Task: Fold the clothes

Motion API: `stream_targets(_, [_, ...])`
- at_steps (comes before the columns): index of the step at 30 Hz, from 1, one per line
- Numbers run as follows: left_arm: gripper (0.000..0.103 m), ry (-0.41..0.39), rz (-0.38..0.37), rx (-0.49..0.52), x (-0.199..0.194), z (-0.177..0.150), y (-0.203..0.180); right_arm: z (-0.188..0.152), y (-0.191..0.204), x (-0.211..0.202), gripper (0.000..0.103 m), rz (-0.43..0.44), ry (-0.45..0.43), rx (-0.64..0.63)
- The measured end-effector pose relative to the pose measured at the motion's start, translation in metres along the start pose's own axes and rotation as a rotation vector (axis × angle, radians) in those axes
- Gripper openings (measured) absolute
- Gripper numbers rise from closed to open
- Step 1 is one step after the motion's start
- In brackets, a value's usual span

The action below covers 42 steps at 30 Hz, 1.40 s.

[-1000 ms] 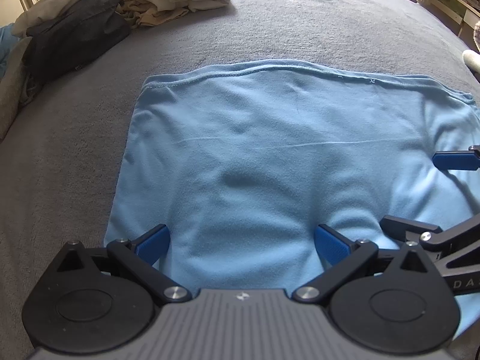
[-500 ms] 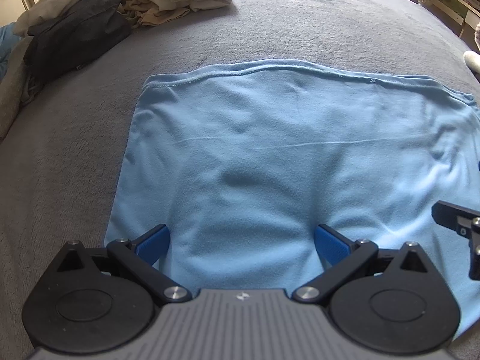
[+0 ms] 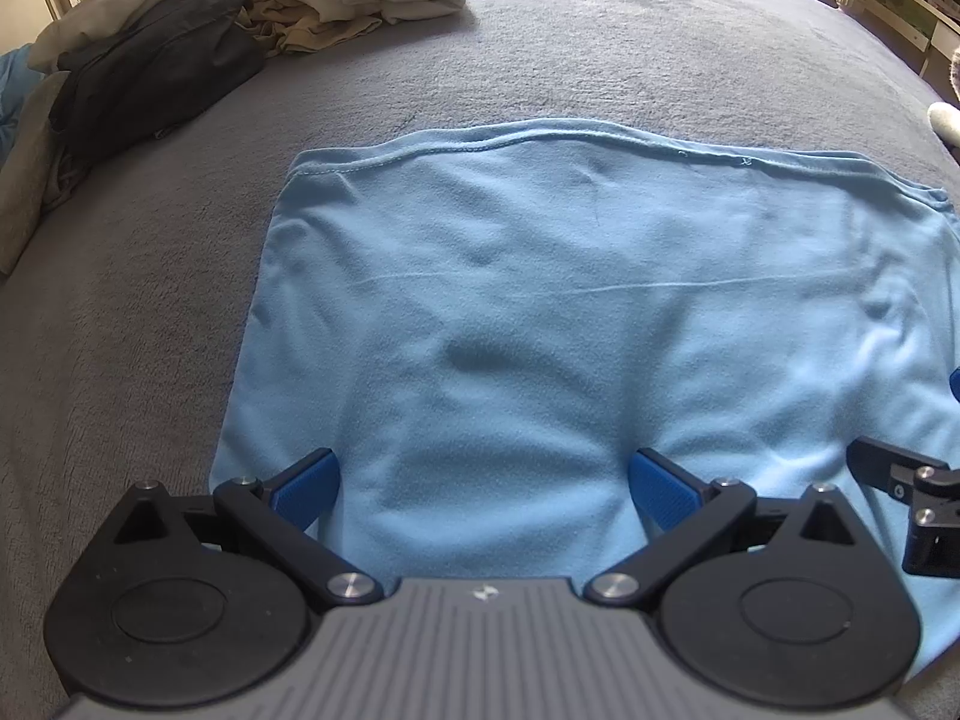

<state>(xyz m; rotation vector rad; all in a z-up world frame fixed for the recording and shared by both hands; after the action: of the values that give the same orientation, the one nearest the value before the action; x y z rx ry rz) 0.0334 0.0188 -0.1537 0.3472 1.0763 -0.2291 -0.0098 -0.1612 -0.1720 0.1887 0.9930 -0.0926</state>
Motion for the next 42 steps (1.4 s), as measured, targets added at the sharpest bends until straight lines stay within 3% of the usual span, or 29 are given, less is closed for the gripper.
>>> stream_targets(23, [0.103,-0.016,-0.026,0.032,-0.001,-0.002,0.002,-0.002,-0.002,0.001,0.102,0.011,-0.015,0.01])
stream_targets(30, [0.103,-0.123,-0.075,0.039,-0.027,-0.012,0.019,-0.003,-0.003,0.0,0.102,0.017,-0.015,0.014])
stream_targets(35, [0.103,-0.217,-0.085,-0.03,-0.059,-0.045,0.057,-0.004,-0.003,0.0,0.102,0.019,-0.024,0.011])
stream_targets(40, [0.102,-0.218,-0.092,-0.084,-0.062,-0.075,0.088,-0.003,-0.003,0.0,0.102,0.019,-0.02,0.012])
stream_targets(42, [0.1,-0.233,-0.106,-0.108,-0.059,-0.073,0.094,-0.002,-0.003,0.0,0.102,0.016,-0.017,0.012])
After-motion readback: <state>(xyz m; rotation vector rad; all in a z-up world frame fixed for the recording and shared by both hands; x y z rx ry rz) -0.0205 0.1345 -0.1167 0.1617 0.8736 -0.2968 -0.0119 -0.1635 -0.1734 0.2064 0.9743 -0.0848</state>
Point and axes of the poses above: each gripper's, at about its wrist camera, not at the fingertips, and x roughly the way its jaws point, y to its left, z to its top, the point moved 6 cm from there along x, roughly the way its jaws point, and after that the axes turned 11 degrees about x, right-handed, at the moved point
